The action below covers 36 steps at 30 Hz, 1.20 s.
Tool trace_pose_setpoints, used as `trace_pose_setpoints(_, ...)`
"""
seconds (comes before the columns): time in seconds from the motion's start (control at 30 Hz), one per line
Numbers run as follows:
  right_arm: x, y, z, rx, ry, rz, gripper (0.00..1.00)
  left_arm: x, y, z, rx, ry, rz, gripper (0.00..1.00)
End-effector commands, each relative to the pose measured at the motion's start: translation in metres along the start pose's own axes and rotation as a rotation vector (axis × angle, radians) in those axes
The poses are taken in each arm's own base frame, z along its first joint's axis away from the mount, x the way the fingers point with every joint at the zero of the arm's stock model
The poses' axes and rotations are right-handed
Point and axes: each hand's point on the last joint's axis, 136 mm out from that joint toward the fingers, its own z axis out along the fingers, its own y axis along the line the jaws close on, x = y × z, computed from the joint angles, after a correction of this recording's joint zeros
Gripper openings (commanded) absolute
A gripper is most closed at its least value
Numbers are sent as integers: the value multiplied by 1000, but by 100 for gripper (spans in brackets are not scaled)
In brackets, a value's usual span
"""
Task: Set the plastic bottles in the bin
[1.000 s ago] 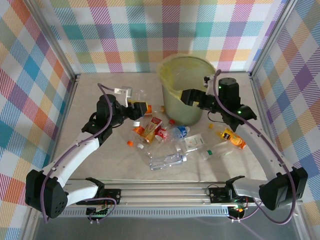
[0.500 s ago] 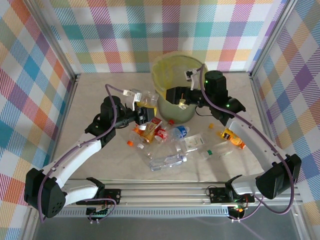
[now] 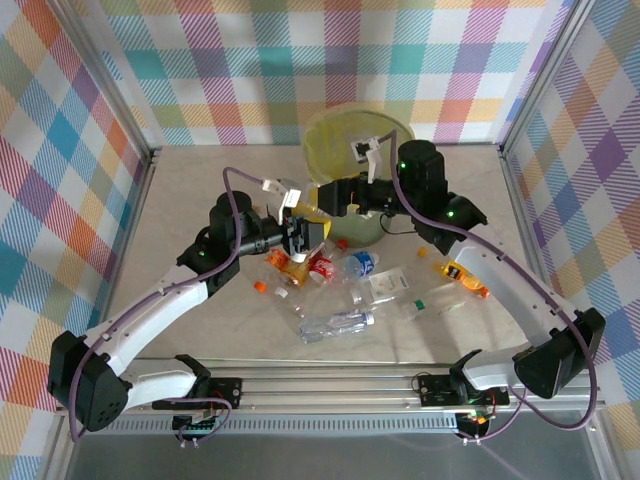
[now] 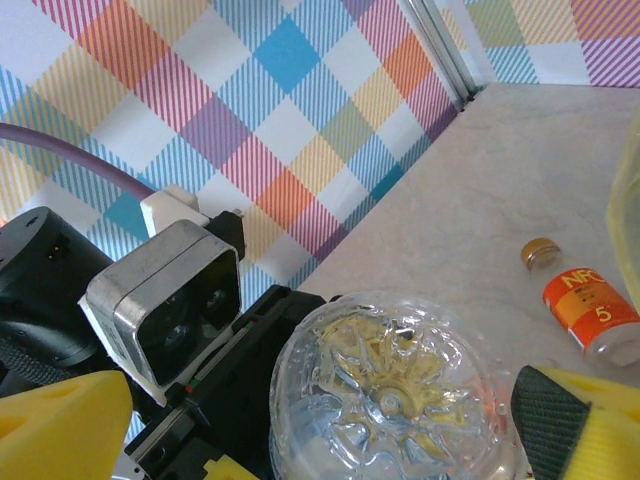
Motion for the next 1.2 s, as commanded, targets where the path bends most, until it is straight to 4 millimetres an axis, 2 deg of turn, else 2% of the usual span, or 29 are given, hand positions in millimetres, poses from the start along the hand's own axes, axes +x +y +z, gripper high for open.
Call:
trace_pose_setpoints(0.0, -2, 6, 4, -27, 9, -17, 97, -32, -26, -2, 73, -97, 85, 48)
trace_pose_setpoints(0.27, 2, -1, 12, -27, 27, 25, 93, -38, -34, -6, 75, -132, 118, 48)
trace_pose_setpoints(0.57, 3, 7, 22, -112, 48, 74, 79, -43, -28, -9, 28, -167, 125, 49)
trace_pose_setpoints(0.77, 3, 7, 24, -118, 50, 80, 64, -44, -25, -10, 8, -173, 122, 53)
trace_pose_setpoints(0.87, 0, 6, 21, -98, 36, 71, 56, -45, -26, -12, 7, -177, 120, 59)
trace_pose_setpoints(0.93, -2, 6, 19, -86, 24, 59, 54, -46, -27, -14, 7, -180, 120, 68)
trace_pose_setpoints(1.1, -16, 6, 12, -25, -1, 16, 51, -48, -30, -21, 2, -188, 122, 100)
trace_pose_setpoints(1.17, -25, 5, 8, 7, -14, -8, 50, -49, -32, -26, 3, -195, 125, 100)
